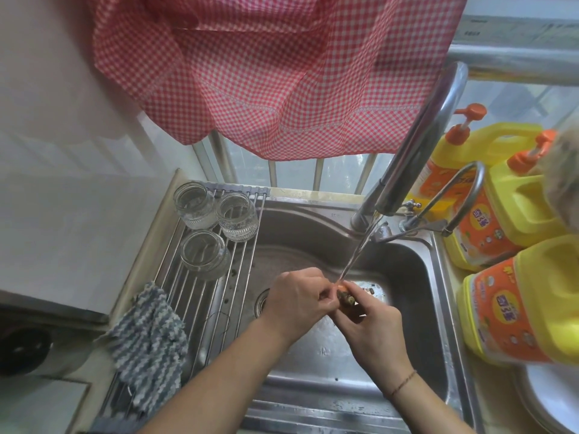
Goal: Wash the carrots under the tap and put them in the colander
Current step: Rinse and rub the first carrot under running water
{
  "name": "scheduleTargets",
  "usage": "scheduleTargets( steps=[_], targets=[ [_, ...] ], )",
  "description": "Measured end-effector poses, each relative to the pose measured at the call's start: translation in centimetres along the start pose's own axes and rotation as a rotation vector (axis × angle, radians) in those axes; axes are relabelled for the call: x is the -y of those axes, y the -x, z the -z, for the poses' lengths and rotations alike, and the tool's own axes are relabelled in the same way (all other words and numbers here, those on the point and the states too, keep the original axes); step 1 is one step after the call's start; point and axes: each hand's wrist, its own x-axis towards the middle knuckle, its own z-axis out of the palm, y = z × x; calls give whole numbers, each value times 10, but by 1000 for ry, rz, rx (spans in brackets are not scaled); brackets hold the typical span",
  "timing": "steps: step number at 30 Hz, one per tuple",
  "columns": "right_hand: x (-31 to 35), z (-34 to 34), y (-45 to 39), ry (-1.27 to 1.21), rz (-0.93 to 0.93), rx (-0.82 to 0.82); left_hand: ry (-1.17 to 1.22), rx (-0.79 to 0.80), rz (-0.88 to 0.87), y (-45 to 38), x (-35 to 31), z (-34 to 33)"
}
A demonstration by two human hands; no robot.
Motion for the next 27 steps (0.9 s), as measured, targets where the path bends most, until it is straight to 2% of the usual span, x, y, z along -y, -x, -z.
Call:
scheduleTargets(
  steps=[4,8,17,27],
  targets=[
    [0,5,-1,-5,-13,16,164,115,55,-3,3,6],
    [2,7,-2,4,9,25,178,186,33,-9,5,12],
    [5,8,-4,80,61,44,128,115,-59,-11,11,8],
    [5,14,-5,-76,-13,70,217,30,18,-4,14,0]
  ],
)
